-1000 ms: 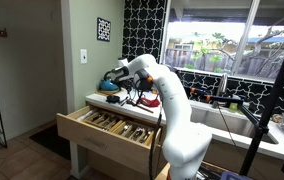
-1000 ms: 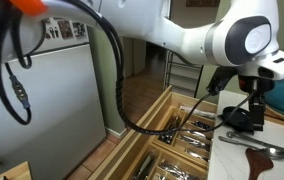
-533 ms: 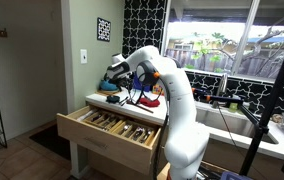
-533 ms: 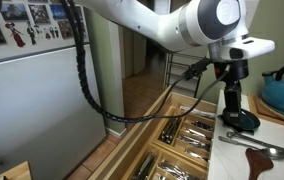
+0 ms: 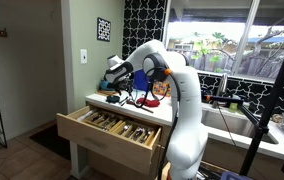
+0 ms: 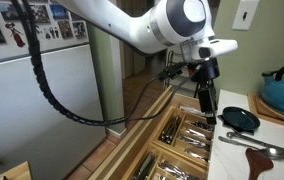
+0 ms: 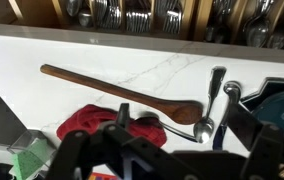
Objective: Pick up a silver tablespoon from the drawer and put it on the kitchen counter
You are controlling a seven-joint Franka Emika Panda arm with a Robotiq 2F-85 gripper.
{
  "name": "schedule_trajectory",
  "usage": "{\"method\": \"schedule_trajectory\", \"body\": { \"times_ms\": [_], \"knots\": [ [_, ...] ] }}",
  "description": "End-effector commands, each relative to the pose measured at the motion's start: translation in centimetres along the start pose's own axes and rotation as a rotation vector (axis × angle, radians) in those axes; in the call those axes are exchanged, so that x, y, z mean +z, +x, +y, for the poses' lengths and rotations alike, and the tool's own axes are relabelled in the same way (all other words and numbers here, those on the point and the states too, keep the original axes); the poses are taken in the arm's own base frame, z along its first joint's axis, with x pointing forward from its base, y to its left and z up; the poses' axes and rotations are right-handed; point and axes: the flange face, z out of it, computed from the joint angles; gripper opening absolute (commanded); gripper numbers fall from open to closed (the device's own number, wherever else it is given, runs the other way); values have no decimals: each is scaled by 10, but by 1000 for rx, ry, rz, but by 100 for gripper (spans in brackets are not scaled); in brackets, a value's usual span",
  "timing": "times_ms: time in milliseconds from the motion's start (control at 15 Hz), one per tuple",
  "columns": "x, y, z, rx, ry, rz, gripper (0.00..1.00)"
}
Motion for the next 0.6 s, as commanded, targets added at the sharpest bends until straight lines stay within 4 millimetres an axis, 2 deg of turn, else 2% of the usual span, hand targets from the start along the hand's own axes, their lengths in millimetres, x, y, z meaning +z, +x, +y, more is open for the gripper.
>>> {"method": "schedule_trajectory", "body": {
  "times_ms": [0, 67, 133, 533],
  "knots": [
    [-6, -29, 25, 14, -13, 24, 100],
    [-6, -34, 31, 29, -12, 18, 100],
    [-4, -18, 11, 11, -13, 10, 100],
    [-7, -20, 11, 13, -9, 11, 100]
  ]
}}
